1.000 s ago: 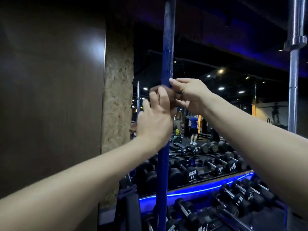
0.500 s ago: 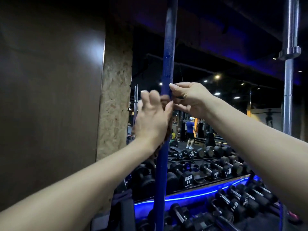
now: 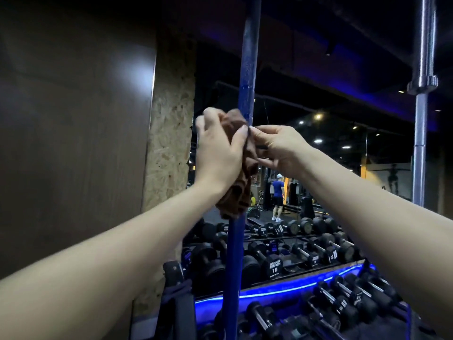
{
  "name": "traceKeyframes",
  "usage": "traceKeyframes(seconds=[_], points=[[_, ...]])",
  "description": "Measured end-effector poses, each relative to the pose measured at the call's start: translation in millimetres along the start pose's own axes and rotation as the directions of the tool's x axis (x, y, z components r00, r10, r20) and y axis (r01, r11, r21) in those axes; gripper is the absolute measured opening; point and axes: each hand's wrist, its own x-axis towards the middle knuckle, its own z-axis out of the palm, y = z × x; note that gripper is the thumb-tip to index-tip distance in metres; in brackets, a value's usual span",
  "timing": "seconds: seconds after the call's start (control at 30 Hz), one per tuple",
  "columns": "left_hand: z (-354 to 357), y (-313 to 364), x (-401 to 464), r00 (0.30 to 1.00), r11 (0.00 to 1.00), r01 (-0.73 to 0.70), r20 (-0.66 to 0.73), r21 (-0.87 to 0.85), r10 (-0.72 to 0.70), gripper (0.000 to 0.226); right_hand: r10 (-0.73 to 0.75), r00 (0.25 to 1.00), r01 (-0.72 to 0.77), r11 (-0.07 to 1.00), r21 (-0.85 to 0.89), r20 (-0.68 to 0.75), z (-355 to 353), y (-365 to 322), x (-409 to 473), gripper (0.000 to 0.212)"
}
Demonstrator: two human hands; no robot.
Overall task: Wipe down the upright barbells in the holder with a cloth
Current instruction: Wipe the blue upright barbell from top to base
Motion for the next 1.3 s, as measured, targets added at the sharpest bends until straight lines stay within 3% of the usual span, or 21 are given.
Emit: traceKeyframes(seconds=[0.13,0.27,0.37,0.47,0.57,0.67,0.8,0.97,1.03,1.17,1.3], points=[[13.1,-6.6,-38.3,0.978,0.986,-0.013,0.206,0.167,-0.021,0.053,-0.012,0.998,0.011,1.0,-0.028,-0.06,5.9,4.0,0.9,0.011],[-5.2,-33.2,-98.2,0.906,0.954,0.085,0.375,0.289,-0.195,0.064,-0.003,0.998,0.004,1.0,0.013,-0.066,7.4,6.1,-2.3,0.011],[2.1,-24.2,-71.1,0.946,0.946,-0.012,0.31,0.323,-0.094,0.047,0.005,0.998,-0.005,1.0,0.005,-0.066,4.5,2.9,-2.8,0.013],[16.8,-2.7,-16.5,0.974,0.949,-0.009,0.218,0.316,-0.063,0.039,0.013,0.999,-0.016,0.999,-0.043,-0.053,0.8,-0.6,-1.2,0.011],[25.2,1.8,-12.3,0.985,0.876,-0.02,0.159,0.481,-0.064,0.043,0.006,0.999,-0.008,0.998,-0.06,-0.044,-1.8,-1.5,-0.3,0.011],[22.2,-8.5,-48.0,0.98,0.796,-0.093,0.197,0.598,-0.033,0.043,0.024,0.998,-0.026,0.999,-0.023,-0.062,-2.1,3.0,1.6,0.014],[13.3,-17.4,-82.4,0.954,0.757,-0.083,0.271,0.648,-0.127,0.045,0.021,0.998,-0.023,0.999,-0.033,-0.056,-0.4,1.9,-0.6,0.01],[20.0,0.7,-20.4,0.98,0.758,-0.132,0.201,0.639,0.001,0.043,0.006,0.998,-0.01,0.999,-0.052,-0.068,2.9,-1.8,2.6,0.018],[25.8,7.0,-1.1,0.983,0.768,-0.087,0.18,0.635,-0.037,0.049,-0.012,0.994,0.005,0.998,-0.07,-0.11,3.0,-3.3,7.8,0.026],[26.6,-0.7,-16.9,0.98,0.803,-0.05,0.185,0.594,-0.076,0.048,-0.001,0.995,-0.007,0.996,-0.085,-0.101,1.6,0.5,10.5,0.018],[15.6,-8.7,-54.3,0.938,0.771,-0.052,0.296,0.634,-0.18,0.049,0.037,0.998,-0.039,0.999,-0.025,-0.05,1.6,1.6,5.7,0.014]])
